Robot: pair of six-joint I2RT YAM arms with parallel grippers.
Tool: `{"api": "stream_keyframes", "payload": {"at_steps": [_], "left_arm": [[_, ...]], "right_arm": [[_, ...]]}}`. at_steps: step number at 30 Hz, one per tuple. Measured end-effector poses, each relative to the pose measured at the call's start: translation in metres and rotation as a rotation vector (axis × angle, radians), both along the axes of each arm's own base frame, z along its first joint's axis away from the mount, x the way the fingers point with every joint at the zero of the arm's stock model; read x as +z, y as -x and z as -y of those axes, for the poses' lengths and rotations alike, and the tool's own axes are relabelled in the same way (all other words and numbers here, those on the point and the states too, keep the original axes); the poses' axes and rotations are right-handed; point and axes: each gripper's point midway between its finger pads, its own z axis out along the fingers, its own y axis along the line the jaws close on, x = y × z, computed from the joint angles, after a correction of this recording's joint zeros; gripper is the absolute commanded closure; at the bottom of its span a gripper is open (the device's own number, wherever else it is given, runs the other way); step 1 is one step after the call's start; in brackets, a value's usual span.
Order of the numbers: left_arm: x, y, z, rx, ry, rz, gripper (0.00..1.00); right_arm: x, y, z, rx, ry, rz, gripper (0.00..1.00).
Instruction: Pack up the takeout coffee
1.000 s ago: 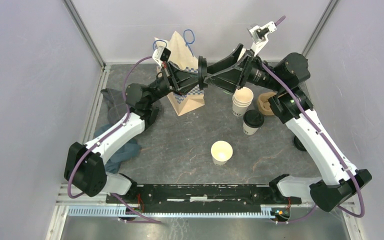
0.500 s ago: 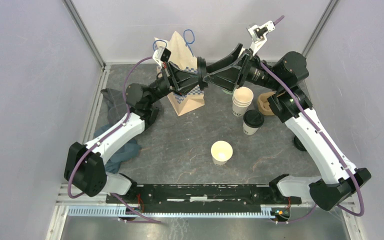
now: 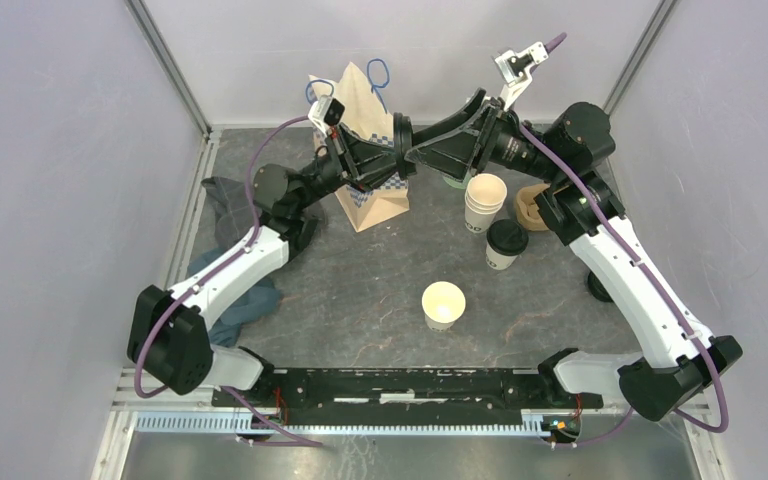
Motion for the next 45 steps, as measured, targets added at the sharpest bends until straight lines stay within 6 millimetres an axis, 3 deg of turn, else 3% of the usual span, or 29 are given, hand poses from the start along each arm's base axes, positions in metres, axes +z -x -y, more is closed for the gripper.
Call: {"api": "stream_keyframes", "payload": {"at_steps": [7, 10, 13, 16, 20, 25, 28, 32, 40, 45], "left_arm": [[-0.015, 0.000, -0.003, 0.024, -0.039, -0.024, 0.49], [-0.036, -0.003, -0.011, 0.067, -0.098, -0.067, 0.34], [-0.057, -0.010, -0.029, 0.161, -0.197, -0.108, 0.26], [-0.076, -0.016, -0.051, 0.275, -0.321, -0.143, 0.25], [-0.106, -0.017, -0.077, 0.383, -0.473, -0.191, 0.25], [-0.138, -0.017, -0.086, 0.413, -0.628, -0.250, 0.24], [-0.145, -0.015, -0.089, 0.414, -0.675, -0.260, 0.24], [-0.148, -0.014, -0.091, 0.420, -0.706, -0.253, 0.24], [-0.155, -0.013, -0.093, 0.418, -0.730, -0.261, 0.24], [-0.155, -0.013, -0.093, 0.419, -0.730, -0.260, 0.23]], "right_arm": [[-0.005, 0.001, 0.002, -0.012, 0.012, -0.018, 0.20], [-0.014, 0.000, 0.014, -0.052, 0.053, -0.020, 0.20], [-0.033, -0.004, 0.032, -0.130, 0.133, -0.020, 0.19], [-0.066, -0.008, 0.052, -0.226, 0.278, -0.021, 0.18], [-0.131, -0.004, 0.077, -0.307, 0.517, -0.048, 0.19], [-0.233, 0.014, 0.095, -0.300, 0.819, -0.174, 0.20], [-0.279, 0.029, 0.097, -0.264, 0.977, -0.223, 0.20], [-0.309, 0.049, 0.088, -0.222, 1.127, -0.180, 0.20], [-0.332, 0.074, 0.066, -0.193, 1.283, 0.004, 0.20], [-0.349, 0.080, 0.065, -0.202, 1.377, 0.069, 0.20]]}}
